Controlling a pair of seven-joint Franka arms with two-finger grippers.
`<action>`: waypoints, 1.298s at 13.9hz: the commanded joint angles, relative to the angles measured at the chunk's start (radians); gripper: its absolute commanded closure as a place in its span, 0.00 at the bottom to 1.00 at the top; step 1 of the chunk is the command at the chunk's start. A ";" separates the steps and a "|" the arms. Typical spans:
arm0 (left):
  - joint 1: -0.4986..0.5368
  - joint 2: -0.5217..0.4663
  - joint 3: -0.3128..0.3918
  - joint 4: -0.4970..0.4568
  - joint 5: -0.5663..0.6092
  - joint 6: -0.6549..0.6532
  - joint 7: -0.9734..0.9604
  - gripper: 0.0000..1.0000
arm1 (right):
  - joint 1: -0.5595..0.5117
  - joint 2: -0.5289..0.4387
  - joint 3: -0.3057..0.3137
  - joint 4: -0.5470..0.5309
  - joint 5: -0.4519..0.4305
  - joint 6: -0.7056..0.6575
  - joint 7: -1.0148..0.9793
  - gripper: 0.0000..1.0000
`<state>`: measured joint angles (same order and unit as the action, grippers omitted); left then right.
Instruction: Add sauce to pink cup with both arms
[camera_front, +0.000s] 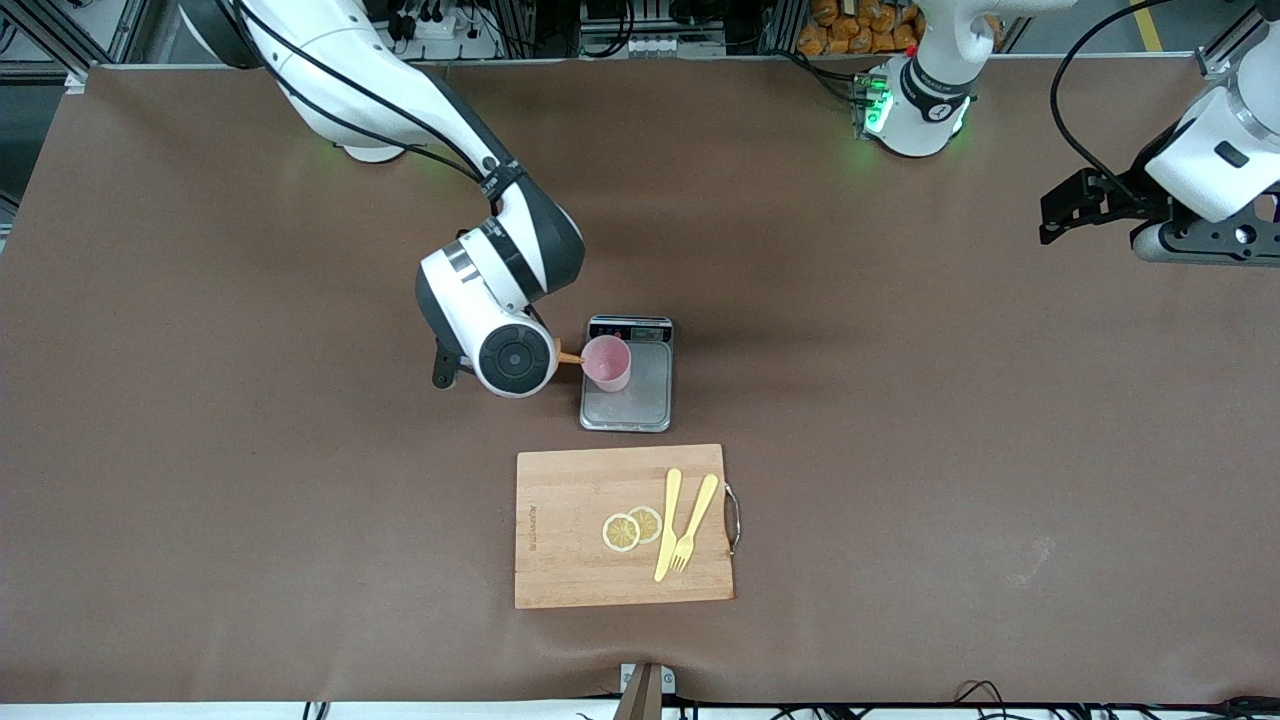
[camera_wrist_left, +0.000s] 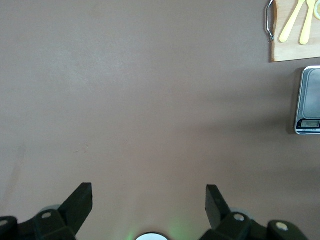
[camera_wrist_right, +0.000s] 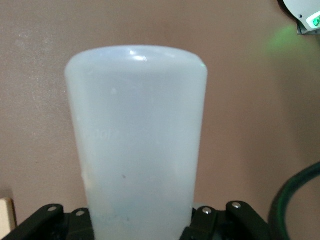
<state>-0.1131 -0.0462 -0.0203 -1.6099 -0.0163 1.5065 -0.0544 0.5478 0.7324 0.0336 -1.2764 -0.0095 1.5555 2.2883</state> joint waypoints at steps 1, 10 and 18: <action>0.006 0.003 -0.003 0.018 -0.007 -0.020 0.024 0.00 | 0.024 0.027 -0.003 0.054 -0.037 -0.037 0.030 1.00; 0.006 0.000 -0.004 0.018 -0.007 -0.037 0.024 0.00 | 0.021 0.027 -0.001 0.058 -0.035 -0.037 0.042 1.00; 0.006 -0.003 -0.004 0.016 -0.007 -0.045 0.024 0.00 | -0.029 0.013 0.008 0.058 -0.011 -0.035 0.027 1.00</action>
<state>-0.1132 -0.0462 -0.0216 -1.6084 -0.0163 1.4837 -0.0537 0.5636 0.7540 0.0261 -1.2495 -0.0225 1.5467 2.3065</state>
